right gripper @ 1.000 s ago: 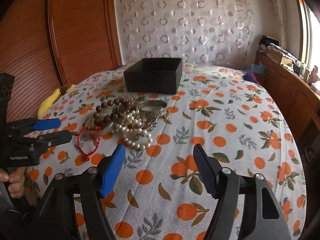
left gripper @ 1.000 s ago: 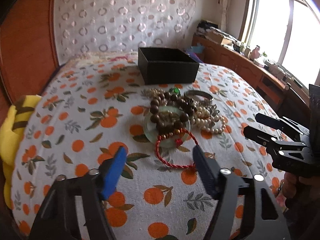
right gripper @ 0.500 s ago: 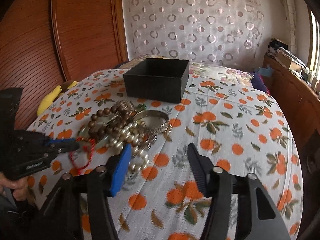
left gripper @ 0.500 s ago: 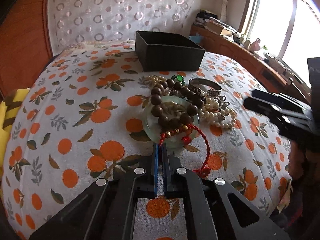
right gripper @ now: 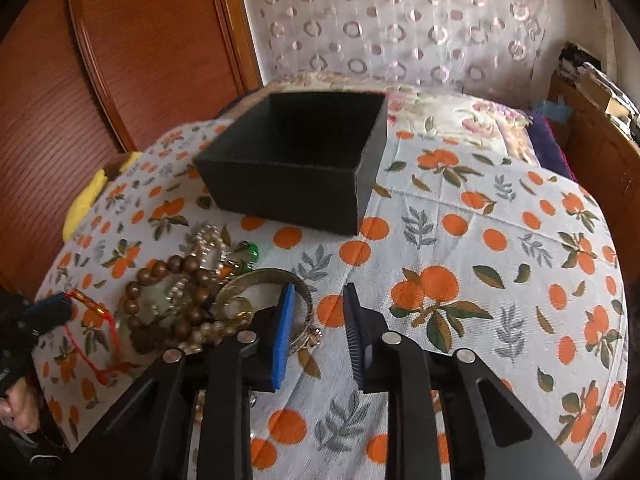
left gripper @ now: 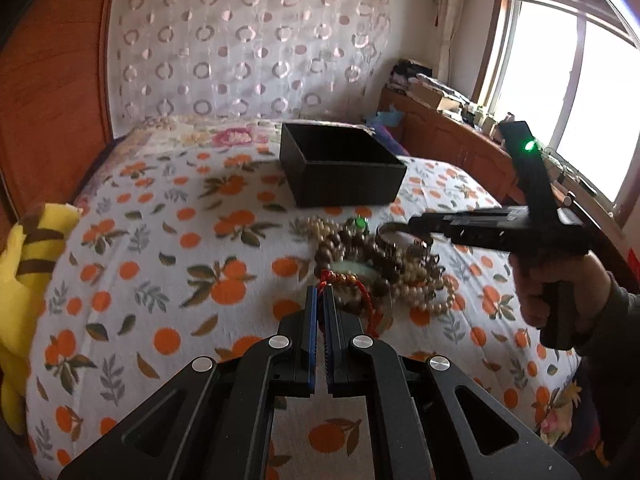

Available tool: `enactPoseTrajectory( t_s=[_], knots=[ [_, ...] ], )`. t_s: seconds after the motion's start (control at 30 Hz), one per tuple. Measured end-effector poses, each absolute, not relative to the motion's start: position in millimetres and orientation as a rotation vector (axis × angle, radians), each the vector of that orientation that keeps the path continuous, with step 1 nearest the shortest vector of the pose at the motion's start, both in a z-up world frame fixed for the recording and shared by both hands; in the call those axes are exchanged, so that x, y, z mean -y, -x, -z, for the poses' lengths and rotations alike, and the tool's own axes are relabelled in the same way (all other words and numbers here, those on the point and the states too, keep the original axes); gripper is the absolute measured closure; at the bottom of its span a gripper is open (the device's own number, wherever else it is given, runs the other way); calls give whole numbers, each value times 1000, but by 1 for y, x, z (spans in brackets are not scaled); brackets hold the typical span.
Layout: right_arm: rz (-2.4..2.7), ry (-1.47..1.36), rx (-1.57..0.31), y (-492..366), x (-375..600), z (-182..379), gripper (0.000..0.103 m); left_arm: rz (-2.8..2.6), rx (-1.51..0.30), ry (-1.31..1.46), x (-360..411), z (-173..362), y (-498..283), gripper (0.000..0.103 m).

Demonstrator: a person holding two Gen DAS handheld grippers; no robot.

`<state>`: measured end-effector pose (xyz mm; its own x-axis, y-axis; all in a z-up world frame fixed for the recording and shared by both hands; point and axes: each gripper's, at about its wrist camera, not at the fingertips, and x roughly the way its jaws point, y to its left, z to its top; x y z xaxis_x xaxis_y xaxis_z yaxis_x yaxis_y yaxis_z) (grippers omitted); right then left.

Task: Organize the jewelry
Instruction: 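Grasp the red string bracelet with the left tool while the right tool grasps the silver bangle, then carry both held pieces into the black box and open both tools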

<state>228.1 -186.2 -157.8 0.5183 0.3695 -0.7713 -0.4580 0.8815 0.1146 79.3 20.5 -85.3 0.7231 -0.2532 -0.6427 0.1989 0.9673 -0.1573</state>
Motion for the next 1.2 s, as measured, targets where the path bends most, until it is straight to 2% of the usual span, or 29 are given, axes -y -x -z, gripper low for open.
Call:
enactPoseTrajectory(
  t_s=[0.13, 0.17, 0.23, 0.77, 1.0, 1.2],
  knots=[
    [-523, 107, -928, -231, 183, 162, 89, 243, -698, 69, -19, 77, -84, 101],
    [-529, 109, -930, -232, 183, 163, 94, 243, -693, 68, -19, 75, -85, 101],
    [-535, 121, -924, -230, 183, 162, 97, 242, -686, 63, -18, 72, -87, 101],
    [-516, 144, -718, -233, 198, 112, 98, 241, -624, 27, -9, 40, -127, 101],
    [-502, 144, -625, -267, 190, 90, 98, 242, -613, 26, -8, 28, -150, 101],
    [-528, 195, -600, -300, 175, 93, 98, 240, -603, 20, -7, 18, -172, 101]
  ],
)
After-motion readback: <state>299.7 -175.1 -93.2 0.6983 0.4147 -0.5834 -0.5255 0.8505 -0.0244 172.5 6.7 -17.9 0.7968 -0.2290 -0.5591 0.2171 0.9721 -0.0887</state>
